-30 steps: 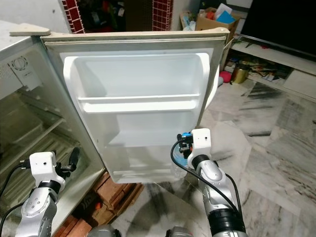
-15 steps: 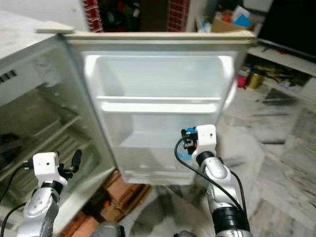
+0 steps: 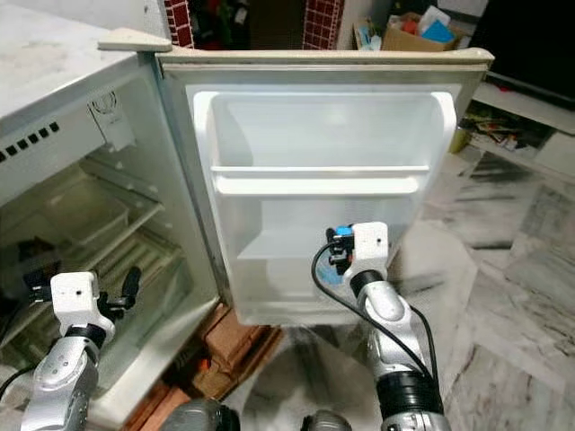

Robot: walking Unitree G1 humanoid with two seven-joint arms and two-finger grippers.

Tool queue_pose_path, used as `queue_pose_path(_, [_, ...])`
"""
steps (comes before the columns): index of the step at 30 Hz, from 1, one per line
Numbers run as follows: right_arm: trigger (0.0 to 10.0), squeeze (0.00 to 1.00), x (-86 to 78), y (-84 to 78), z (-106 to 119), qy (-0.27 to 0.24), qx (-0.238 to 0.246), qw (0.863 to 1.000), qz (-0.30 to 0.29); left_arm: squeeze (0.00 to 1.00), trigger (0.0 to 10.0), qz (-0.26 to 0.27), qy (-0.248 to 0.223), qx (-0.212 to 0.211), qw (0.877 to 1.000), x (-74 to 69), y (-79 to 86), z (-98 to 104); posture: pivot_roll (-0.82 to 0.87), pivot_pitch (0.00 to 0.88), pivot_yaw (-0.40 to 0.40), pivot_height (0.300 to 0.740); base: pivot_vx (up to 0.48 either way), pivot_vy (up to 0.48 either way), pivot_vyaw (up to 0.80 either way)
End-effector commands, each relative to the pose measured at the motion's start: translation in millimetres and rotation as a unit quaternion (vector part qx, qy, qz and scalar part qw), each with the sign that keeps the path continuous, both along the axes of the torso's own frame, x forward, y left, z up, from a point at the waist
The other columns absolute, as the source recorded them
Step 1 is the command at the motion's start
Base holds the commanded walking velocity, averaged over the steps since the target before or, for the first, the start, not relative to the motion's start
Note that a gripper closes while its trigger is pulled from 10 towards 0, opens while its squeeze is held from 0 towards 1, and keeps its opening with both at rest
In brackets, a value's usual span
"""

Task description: Restocking fridge

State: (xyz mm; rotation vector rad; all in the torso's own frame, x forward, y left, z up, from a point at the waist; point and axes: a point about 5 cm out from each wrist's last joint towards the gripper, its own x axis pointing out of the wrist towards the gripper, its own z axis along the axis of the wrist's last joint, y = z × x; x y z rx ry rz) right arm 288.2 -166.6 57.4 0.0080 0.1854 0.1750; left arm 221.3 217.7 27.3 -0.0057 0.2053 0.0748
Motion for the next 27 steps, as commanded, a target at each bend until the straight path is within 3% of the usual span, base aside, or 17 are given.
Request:
queue_pose_path(1, [10.0, 0.00, 4.5, -4.9, 6, -0.015, -0.013, 1.000, -0.013, 0.00, 10.0, -0.003, -0.006, 0.004, 1.000, 1.6, -1.4, 2, 0.10, 0.005, -0.004, 0.740, 0.000, 0.000, -0.80])
queue_pose_path(9, [10.0, 0.00, 8.5, -7.2, 7, -0.018, -0.023, 0.999, -0.018, 0.00, 10.0, -0.003, -0.008, 0.004, 1.000, 2.2, -1.9, 2, 0.10, 0.009, -0.013, 0.740, 0.000, 0.000, -0.80])
queue_pose_path(18, [10.0, 0.00, 14.3, 1.4, 15, -0.037, -0.020, 0.999, 0.005, 0.00, 10.0, 0.002, -0.016, 0.008, 1.000, 3.8, 1.3, 7, 0.10, 0.034, -0.009, 0.740, 0.000, 0.000, 0.00])
queue_pose_path(20, [10.0, 0.00, 12.8, 3.6, 14, -0.037, -0.020, 0.999, 0.009, 0.00, 10.0, 0.006, -0.009, 0.014, 1.000, -0.2, 5.2, 4, 0.10, 0.035, -0.006, 0.740, 0.000, 0.000, 0.00])
queue_pose_path(24, [10.0, 0.00, 6.1, 5.3, 9, -0.031, -0.022, 0.999, 0.020, 0.00, 10.0, 0.025, 0.040, 0.016, 0.999, -22.8, 27.8, -7, 0.10, 0.044, -0.008, 0.721, 0.000, 0.000, 0.00])
queue_pose_path(27, [10.0, 0.00, 3.6, 4.9, 6, -0.029, -0.023, 0.999, 0.024, 0.00, 10.0, 0.014, 0.044, 0.029, 0.999, -28.9, 30.2, -6, 0.11, 0.046, -0.009, 0.696, 0.000, 0.000, 0.00])
